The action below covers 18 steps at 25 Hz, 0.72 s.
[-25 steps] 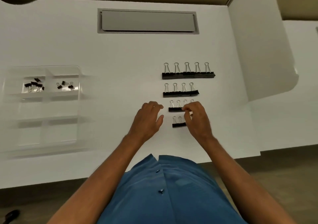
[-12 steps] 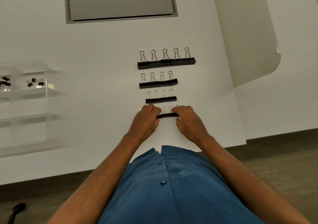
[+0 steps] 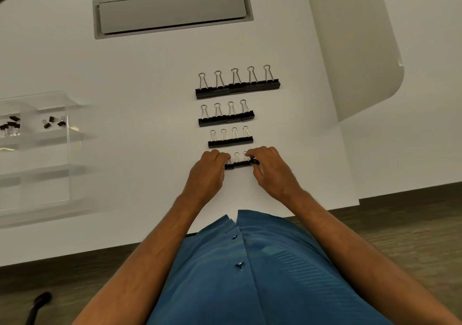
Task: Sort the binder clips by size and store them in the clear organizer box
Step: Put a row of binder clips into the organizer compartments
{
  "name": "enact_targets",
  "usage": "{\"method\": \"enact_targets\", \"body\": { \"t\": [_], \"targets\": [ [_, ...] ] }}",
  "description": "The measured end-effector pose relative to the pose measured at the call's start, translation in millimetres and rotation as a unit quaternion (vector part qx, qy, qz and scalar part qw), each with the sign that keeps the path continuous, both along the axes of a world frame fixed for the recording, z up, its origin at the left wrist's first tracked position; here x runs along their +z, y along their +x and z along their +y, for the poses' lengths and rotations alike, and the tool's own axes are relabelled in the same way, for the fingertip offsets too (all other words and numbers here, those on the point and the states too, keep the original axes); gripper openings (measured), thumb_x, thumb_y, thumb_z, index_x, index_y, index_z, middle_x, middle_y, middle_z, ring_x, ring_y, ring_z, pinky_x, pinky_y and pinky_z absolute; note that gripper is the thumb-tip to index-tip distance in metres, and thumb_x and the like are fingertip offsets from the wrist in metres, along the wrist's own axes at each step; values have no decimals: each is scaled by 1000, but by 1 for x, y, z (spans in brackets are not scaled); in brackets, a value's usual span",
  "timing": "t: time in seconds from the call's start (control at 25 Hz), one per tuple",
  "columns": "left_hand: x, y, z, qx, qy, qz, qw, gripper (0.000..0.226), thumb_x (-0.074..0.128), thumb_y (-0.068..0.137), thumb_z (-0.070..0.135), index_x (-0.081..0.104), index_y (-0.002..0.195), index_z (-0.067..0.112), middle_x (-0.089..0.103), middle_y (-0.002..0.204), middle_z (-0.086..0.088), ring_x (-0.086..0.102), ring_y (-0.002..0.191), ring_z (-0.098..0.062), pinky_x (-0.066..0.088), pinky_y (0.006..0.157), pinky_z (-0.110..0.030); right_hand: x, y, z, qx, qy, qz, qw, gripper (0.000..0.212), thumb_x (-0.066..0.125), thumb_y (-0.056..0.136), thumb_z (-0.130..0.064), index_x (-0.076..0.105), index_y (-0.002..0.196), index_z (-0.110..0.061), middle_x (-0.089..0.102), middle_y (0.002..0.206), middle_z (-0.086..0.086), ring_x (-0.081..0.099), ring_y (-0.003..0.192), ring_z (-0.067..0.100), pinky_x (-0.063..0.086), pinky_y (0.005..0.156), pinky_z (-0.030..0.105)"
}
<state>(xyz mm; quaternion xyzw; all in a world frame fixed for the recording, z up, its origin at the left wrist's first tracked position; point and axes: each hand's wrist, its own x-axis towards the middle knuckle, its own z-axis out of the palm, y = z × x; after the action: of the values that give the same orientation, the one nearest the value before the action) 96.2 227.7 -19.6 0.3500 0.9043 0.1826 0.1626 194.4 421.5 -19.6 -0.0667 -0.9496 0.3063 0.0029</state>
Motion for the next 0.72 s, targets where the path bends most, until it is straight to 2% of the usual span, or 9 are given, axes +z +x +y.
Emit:
{"method": "enact_targets", "body": {
  "t": [0.28, 0.52, 0.64, 0.72],
  "targets": [
    [15, 2, 17, -13, 28, 12, 999, 40, 73, 83, 2, 63, 121, 11, 63, 109, -10, 58, 97, -26, 50, 70, -34, -12, -6, -11, 42, 38, -2, 998, 42, 63, 88, 5, 61, 127, -11, 61, 115, 8, 53, 102, 24, 56, 73, 36],
    [-3, 5, 25, -15, 4, -26, 1000, 35, 68, 90, 8, 60, 125, 12, 61, 116, -10, 55, 103, -26, 54, 81, -39, -15, -9, -7, 53, 59, -13, 997, 34, 71, 90, -12, 63, 122, -11, 60, 116, 8, 55, 101, 24, 56, 69, 34],
    [-2, 5, 23, -11, 20, -17, 1000, 34, 66, 90, 7, 61, 124, 11, 60, 118, -9, 54, 105, -24, 54, 80, -37, -19, -11, -5, 55, 59, -10, 997, 24, 70, 92, -11, 64, 116, -12, 58, 113, 7, 53, 97, 22, 55, 67, 35],
    [3, 6, 20, 5, 34, -14, 999, 37, 68, 89, 10, 60, 126, 10, 57, 121, -8, 54, 108, -22, 54, 80, -30, -20, -14, -4, 58, 62, -8, 996, 18, 68, 93, -10, 64, 111, -11, 58, 110, 7, 52, 94, 21, 54, 67, 36]
  ]
}}
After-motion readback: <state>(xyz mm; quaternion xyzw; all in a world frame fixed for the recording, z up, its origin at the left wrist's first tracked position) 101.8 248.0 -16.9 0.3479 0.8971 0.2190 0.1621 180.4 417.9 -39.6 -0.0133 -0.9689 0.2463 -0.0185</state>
